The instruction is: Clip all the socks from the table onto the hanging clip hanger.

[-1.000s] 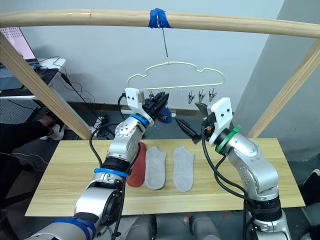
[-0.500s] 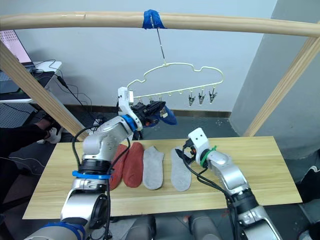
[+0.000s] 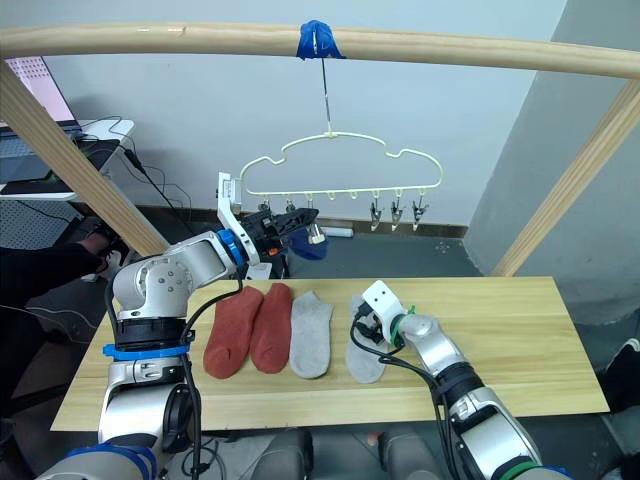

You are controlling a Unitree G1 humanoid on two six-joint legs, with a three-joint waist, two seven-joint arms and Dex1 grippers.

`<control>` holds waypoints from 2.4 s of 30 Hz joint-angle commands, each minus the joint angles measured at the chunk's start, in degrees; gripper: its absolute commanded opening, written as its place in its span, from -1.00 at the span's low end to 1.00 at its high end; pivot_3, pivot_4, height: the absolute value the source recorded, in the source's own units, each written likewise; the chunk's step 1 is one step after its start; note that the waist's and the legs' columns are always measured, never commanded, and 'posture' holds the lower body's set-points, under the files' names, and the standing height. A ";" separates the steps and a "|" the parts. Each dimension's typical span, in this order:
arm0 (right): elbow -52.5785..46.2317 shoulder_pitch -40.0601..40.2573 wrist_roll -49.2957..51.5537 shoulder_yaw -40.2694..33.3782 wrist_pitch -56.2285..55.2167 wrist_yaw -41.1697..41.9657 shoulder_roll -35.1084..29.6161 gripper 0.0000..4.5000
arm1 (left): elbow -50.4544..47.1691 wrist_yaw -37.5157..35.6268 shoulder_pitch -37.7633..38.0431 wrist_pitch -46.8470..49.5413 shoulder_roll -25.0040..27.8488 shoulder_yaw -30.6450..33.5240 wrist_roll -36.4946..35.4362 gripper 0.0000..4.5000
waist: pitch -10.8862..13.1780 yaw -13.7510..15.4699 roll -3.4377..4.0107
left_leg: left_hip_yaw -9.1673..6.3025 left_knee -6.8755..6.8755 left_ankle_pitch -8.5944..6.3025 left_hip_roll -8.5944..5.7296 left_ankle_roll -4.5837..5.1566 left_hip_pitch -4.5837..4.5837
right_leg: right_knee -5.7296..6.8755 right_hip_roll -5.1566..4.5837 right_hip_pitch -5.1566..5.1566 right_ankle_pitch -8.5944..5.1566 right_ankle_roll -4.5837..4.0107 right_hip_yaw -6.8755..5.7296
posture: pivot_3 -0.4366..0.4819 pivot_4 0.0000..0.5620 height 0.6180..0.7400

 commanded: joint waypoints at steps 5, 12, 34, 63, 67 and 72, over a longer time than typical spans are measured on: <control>-6.47 3.64 -0.16 -1.17 -2.00 2.98 -1.56 -0.70 | -2.06 0.16 0.42 0.28 0.33 0.17 -1.01 -0.95 | 0.00 0.28 0.00 | 0.00 -0.01 0.00 0.00 0.00 0.00 | 0.00 0.00 0.00 0.00 0.00 0.00 | -0.02 -0.47 1.00; -27.61 6.57 2.10 -3.75 3.80 4.10 -3.48 -0.99 | -2.67 0.10 0.64 3.57 -0.08 -0.50 -2.39 -0.95 | -0.01 0.39 0.00 | 0.00 -0.01 0.00 0.00 -0.01 -0.01 | 0.00 0.00 -0.01 0.00 0.00 0.01 | -0.03 -0.49 1.00; -43.99 1.29 1.66 -3.90 17.91 -0.04 -0.71 -0.99 | 0.12 -1.04 -1.10 1.62 -1.31 -1.94 -1.18 -0.95 | -0.07 0.50 -0.06 | 0.01 -0.01 0.00 0.00 -0.01 -0.04 | -0.03 0.00 -0.04 0.00 0.00 0.01 | -0.14 -0.52 1.00; -40.33 1.17 5.99 -6.93 19.00 -0.86 2.59 -0.53 | -8.16 -5.06 4.27 -2.34 4.83 -5.09 0.38 1.00 | -0.07 0.42 -0.06 | 0.02 -0.04 0.00 0.01 -0.01 -0.08 | -0.04 0.00 -0.10 0.00 0.00 0.02 | -0.08 -0.49 1.00; -42.06 4.96 7.61 -9.28 20.30 -0.02 0.16 0.09 | -12.44 -5.35 7.25 -2.53 6.66 -5.75 0.50 1.00 | -0.07 0.82 -0.06 | 0.02 -0.07 0.00 0.01 -0.01 -0.09 | -0.09 0.00 -0.09 0.00 0.00 0.02 | -0.04 -0.46 1.00; -49.79 10.69 10.14 -12.17 23.43 0.06 -3.53 0.88 | -16.05 -6.58 10.73 -1.48 8.49 -5.01 -1.09 1.00 | -0.06 1.30 -0.06 | 0.01 -0.03 0.00 -0.01 0.00 -0.16 | -0.11 -0.03 -0.11 -0.01 0.01 0.01 | -0.01 -0.44 1.00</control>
